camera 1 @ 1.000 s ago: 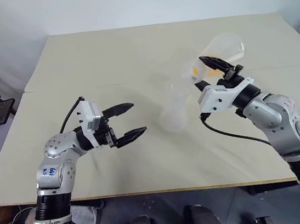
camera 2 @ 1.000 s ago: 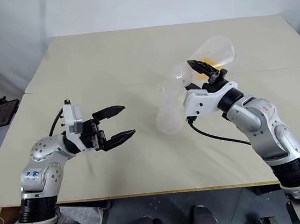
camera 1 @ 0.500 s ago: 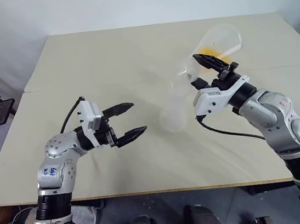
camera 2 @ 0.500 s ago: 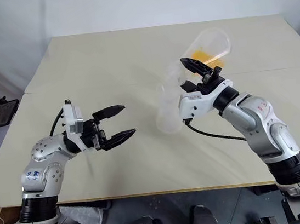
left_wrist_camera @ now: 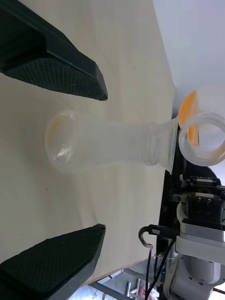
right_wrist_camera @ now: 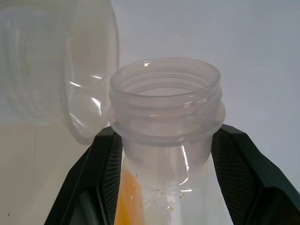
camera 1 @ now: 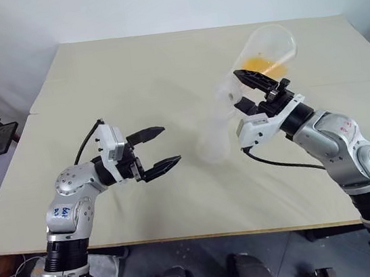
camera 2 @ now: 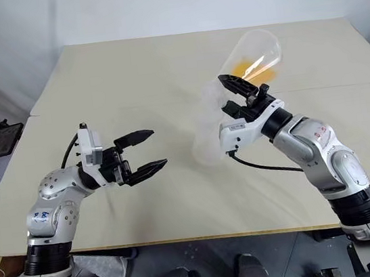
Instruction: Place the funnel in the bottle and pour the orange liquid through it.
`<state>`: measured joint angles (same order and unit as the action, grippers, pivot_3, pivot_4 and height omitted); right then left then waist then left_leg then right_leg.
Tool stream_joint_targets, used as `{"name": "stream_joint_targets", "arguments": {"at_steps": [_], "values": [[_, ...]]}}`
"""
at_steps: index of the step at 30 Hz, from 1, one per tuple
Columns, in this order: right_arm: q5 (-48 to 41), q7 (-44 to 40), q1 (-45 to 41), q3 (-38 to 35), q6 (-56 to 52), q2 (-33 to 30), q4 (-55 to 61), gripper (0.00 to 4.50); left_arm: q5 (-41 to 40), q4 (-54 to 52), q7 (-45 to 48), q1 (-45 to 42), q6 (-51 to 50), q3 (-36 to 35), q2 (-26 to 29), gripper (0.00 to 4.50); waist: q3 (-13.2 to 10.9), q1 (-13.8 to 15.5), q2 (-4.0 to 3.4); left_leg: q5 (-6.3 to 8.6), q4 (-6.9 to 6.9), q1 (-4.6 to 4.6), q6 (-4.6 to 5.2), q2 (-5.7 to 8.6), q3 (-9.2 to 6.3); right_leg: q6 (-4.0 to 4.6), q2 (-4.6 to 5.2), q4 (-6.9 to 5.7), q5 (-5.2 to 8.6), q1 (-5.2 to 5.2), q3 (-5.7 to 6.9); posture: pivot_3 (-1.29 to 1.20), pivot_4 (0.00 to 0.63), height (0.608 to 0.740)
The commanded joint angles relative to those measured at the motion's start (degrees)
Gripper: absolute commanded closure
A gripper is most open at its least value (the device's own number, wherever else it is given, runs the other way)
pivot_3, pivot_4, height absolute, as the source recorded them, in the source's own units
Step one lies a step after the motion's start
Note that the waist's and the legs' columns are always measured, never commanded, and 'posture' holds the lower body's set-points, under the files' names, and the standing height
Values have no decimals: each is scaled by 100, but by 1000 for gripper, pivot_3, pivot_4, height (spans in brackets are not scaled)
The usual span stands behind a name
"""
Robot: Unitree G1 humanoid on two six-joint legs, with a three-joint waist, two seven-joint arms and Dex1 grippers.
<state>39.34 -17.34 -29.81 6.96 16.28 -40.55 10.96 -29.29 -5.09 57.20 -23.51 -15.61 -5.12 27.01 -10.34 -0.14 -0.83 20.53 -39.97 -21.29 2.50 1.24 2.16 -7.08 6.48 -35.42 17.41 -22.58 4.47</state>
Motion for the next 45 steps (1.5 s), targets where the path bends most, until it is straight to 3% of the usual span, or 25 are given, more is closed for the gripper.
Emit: {"name": "stream_joint_targets", "arguments": {"at_steps": [1, 45], "values": [[28, 163, -112, -203, 83, -84, 127, 2105, -55, -43, 9, -50, 127, -25, -5, 0, 0, 0, 0, 0, 0, 0, 0, 0, 0, 0, 0, 0, 0, 0, 0, 0, 150, 740], [631, 698, -279, -267, 391, -299, -89, 2105, -45, 23, -37, -71, 248, -14, -90, 0, 0, -2, 0, -1, 0, 0, -1, 0, 0, 0, 0, 0, 0, 0, -1, 0, 150, 740]]}}
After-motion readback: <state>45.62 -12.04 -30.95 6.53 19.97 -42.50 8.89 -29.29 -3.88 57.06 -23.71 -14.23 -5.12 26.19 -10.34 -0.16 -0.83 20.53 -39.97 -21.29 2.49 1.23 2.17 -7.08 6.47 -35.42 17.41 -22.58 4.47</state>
